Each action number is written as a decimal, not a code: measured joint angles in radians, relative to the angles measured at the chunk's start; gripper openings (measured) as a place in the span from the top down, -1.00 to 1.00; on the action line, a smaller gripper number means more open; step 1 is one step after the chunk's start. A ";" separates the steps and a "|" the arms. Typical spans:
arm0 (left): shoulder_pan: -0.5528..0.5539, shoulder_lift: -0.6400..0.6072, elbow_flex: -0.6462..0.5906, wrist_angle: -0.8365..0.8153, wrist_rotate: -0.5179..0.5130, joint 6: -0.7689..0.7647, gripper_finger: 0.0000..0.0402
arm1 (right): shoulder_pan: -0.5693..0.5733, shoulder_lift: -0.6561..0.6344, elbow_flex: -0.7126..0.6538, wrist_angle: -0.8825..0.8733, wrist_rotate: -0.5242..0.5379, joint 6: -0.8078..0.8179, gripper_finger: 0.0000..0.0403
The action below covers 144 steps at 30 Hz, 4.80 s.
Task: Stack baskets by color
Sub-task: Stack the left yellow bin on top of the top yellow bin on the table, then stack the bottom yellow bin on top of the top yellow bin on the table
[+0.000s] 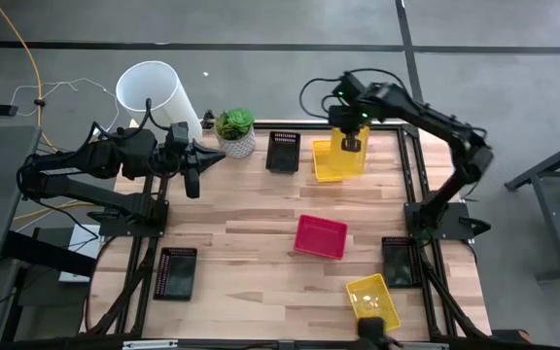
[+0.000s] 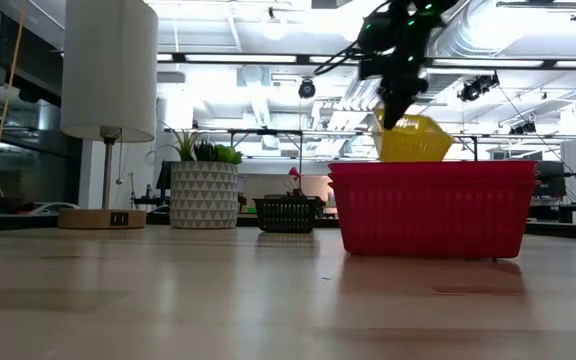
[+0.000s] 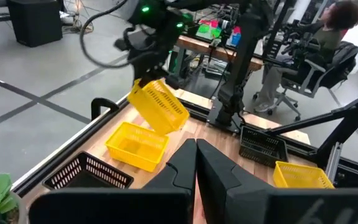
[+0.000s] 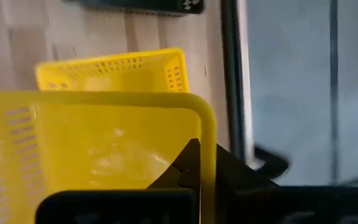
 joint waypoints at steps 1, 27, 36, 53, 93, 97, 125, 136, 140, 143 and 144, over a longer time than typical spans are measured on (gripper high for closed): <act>0.000 0.000 0.000 0.000 0.000 0.000 1.00 | 0.000 0.028 0.022 -0.001 -0.001 -0.065 1.00; 0.000 0.000 0.000 0.000 -0.003 0.000 1.00 | 0.022 0.333 0.148 0.011 -0.060 -0.194 1.00; 0.000 0.000 0.000 0.000 0.000 0.000 1.00 | 0.024 0.333 0.148 0.011 -0.163 -0.172 1.00; -0.001 -0.017 0.000 -0.001 0.236 0.006 1.00 | 0.025 0.333 0.148 -0.005 -0.166 -0.172 0.97; -0.007 0.001 -0.105 0.231 0.203 0.202 1.00 | 0.030 0.022 -0.078 -0.211 -0.442 0.239 0.15; 0.042 0.002 -0.234 0.420 0.284 0.153 1.00 | 0.092 -0.194 -0.315 -0.042 -0.496 0.411 0.19; 0.080 0.002 -0.500 0.676 0.289 0.001 1.00 | 0.473 -0.734 -0.732 0.850 -0.196 0.812 0.22; 0.080 0.002 -0.500 0.672 0.289 0.001 1.00 | 0.634 -0.704 -0.545 0.489 -0.257 0.907 0.23; 0.080 0.002 -0.500 0.668 0.289 0.001 1.00 | 0.788 -0.648 -0.462 0.221 -0.233 0.997 0.23; 0.080 0.002 -0.500 0.660 0.289 0.001 1.00 | 0.913 -0.606 -0.456 0.145 -0.237 1.085 0.23; 0.080 0.002 -0.500 0.655 0.289 0.001 1.00 | 0.954 -0.590 -0.460 0.149 -0.237 1.107 0.23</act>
